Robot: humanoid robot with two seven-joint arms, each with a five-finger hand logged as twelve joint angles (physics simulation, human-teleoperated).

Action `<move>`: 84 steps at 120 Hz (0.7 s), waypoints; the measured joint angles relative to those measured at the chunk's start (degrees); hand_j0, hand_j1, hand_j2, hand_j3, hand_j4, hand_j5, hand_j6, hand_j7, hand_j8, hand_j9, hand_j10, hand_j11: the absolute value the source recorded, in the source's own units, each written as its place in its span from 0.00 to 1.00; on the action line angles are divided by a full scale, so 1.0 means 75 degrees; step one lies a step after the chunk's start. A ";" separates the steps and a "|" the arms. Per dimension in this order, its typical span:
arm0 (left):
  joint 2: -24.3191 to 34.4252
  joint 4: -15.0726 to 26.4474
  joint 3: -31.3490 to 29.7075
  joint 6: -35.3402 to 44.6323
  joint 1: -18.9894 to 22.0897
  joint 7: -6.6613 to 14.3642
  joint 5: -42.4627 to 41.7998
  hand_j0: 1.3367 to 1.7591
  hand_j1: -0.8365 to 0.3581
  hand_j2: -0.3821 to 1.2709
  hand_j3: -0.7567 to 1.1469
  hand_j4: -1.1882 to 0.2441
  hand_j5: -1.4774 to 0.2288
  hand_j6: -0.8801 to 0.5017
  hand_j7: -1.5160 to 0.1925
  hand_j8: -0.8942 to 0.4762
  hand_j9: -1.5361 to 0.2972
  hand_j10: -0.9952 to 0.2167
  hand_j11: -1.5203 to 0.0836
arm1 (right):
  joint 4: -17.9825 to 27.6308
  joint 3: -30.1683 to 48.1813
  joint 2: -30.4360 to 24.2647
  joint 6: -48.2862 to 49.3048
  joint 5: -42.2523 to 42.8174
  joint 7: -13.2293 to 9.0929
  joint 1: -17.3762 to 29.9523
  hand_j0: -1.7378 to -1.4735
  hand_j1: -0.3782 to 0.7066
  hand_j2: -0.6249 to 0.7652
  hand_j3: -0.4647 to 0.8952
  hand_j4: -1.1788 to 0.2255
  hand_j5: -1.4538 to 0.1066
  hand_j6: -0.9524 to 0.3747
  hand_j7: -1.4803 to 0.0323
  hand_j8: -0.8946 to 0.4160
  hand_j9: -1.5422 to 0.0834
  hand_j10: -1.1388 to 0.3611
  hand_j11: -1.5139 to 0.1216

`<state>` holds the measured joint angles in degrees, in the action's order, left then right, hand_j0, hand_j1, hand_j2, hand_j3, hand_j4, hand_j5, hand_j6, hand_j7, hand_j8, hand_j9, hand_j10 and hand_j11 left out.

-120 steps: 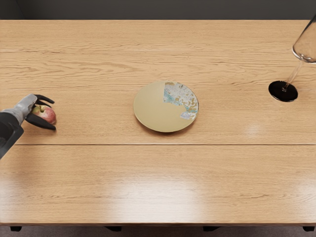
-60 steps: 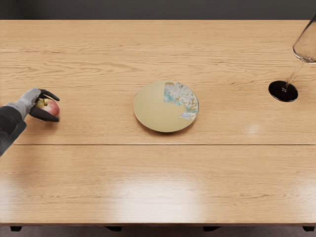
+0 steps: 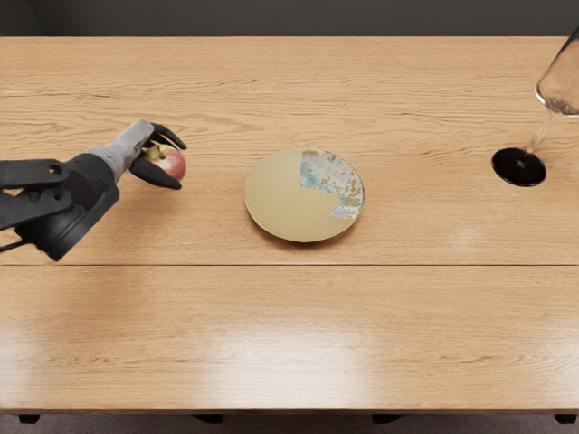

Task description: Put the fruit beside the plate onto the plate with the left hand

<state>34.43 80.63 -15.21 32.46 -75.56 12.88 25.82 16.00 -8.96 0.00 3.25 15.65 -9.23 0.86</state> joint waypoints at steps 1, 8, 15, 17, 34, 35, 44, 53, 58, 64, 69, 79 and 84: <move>-0.0036 -0.0001 -0.0005 0.0001 -0.0033 0.0004 -0.0016 0.75 0.56 0.27 0.40 0.45 0.41 0.33 0.43 0.40 0.42 0.49 0.47 | 0.0000 0.0000 0.0000 0.0000 0.0000 0.0000 0.0000 0.30 0.05 0.45 0.34 0.83 0.91 0.70 0.96 0.67 0.93 0.75 0.91; -0.0315 -0.0013 -0.0028 -0.0009 -0.0179 0.0014 -0.0067 0.75 0.57 0.27 0.40 0.45 0.41 0.32 0.43 0.39 0.42 0.49 0.47 | 0.0000 0.0000 0.0000 0.0000 0.0000 0.0000 0.0001 0.30 0.05 0.45 0.34 0.83 0.91 0.70 0.96 0.67 0.93 0.75 0.91; -0.0584 -0.0023 -0.0047 -0.0019 -0.0312 0.0019 -0.0127 0.75 0.56 0.28 0.40 0.45 0.41 0.33 0.43 0.39 0.42 0.49 0.47 | 0.0000 0.0000 0.0000 0.0000 0.0000 0.0000 0.0001 0.30 0.05 0.45 0.34 0.83 0.91 0.70 0.96 0.67 0.93 0.75 0.91; -0.0641 -0.0024 -0.0053 -0.0022 -0.0346 0.0021 -0.0158 0.75 0.56 0.29 0.40 0.45 0.41 0.33 0.43 0.39 0.41 0.49 0.47 | 0.0000 0.0000 0.0000 0.0000 0.0000 0.0000 0.0001 0.30 0.05 0.45 0.34 0.83 0.91 0.70 0.96 0.67 0.93 0.75 0.91; -0.1163 -0.0034 -0.0099 -0.0043 -0.0608 0.0042 -0.0340 0.75 0.55 0.29 0.40 0.45 0.40 0.34 0.43 0.40 0.42 0.50 0.48 | 0.0000 0.0000 0.0000 0.0000 0.0000 0.0000 0.0000 0.30 0.05 0.45 0.34 0.83 0.91 0.70 0.96 0.67 0.93 0.75 0.91; -0.1203 -0.0035 -0.0109 -0.0042 -0.0647 0.0045 -0.0366 0.75 0.55 0.29 0.40 0.46 0.40 0.34 0.43 0.40 0.42 0.50 0.48 | 0.0000 0.0000 0.0000 0.0000 0.0000 0.0000 0.0000 0.30 0.05 0.45 0.34 0.83 0.91 0.70 0.96 0.67 0.93 0.75 0.91; -0.1430 -0.0039 -0.0172 -0.0051 -0.0755 0.0046 -0.0474 0.75 0.54 0.30 0.40 0.46 0.40 0.34 0.43 0.40 0.42 0.50 0.48 | 0.0000 0.0000 0.0000 0.0000 0.0000 0.0000 0.0001 0.30 0.05 0.45 0.34 0.83 0.91 0.70 0.96 0.67 0.93 0.75 0.91; -0.1661 -0.0054 -0.0210 -0.0051 -0.0843 0.0046 -0.0574 0.75 0.54 0.30 0.40 0.46 0.40 0.35 0.43 0.41 0.42 0.50 0.48 | 0.0000 0.0000 0.0000 0.0000 0.0000 0.0000 0.0001 0.30 0.05 0.45 0.34 0.83 0.91 0.70 0.96 0.67 0.93 0.75 0.91; -0.1749 -0.0074 -0.0223 -0.0049 -0.0886 0.0046 -0.0610 0.75 0.53 0.31 0.40 0.46 0.40 0.35 0.43 0.41 0.42 0.51 0.48 | 0.0000 0.0000 0.0000 0.0000 0.0000 0.0000 0.0001 0.30 0.05 0.45 0.34 0.83 0.91 0.70 0.96 0.67 0.93 0.75 0.91; -0.1858 -0.0099 -0.0231 -0.0047 -0.0905 0.0046 -0.0631 0.75 0.52 0.31 0.40 0.46 0.40 0.36 0.43 0.42 0.42 0.51 0.48 | 0.0000 0.0000 0.0000 0.0000 0.0000 0.0000 0.0002 0.30 0.05 0.45 0.34 0.83 0.91 0.70 0.96 0.67 0.93 0.75 0.91; -0.1908 -0.0133 -0.0237 -0.0044 -0.0946 0.0048 -0.0649 0.75 0.50 0.33 0.40 0.46 0.40 0.36 0.43 0.42 0.42 0.52 0.48 | 0.0000 0.0000 0.0000 0.0000 0.0000 0.0000 0.0002 0.30 0.05 0.45 0.34 0.83 0.91 0.70 0.96 0.67 0.93 0.75 0.91; -0.2143 -0.0243 -0.0240 -0.0045 -0.0997 0.0042 -0.0650 0.75 0.50 0.35 0.40 0.46 0.41 0.37 0.43 0.43 0.42 0.53 0.48 | 0.0000 0.0000 0.0000 0.0000 0.0000 0.0000 0.0002 0.30 0.05 0.45 0.34 0.83 0.91 0.70 0.96 0.67 0.93 0.75 0.91; -0.2285 -0.0334 -0.0242 -0.0041 -0.1000 0.0045 -0.0643 0.75 0.49 0.35 0.40 0.46 0.41 0.37 0.44 0.43 0.42 0.53 0.48 | 0.0000 0.0000 0.0000 0.0000 0.0000 0.0000 0.0002 0.30 0.05 0.45 0.34 0.83 0.91 0.70 0.96 0.67 0.93 0.75 0.91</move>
<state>17.29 78.13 -17.02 32.15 -83.06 13.21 20.99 16.00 -8.96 0.00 3.25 15.65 -9.23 0.88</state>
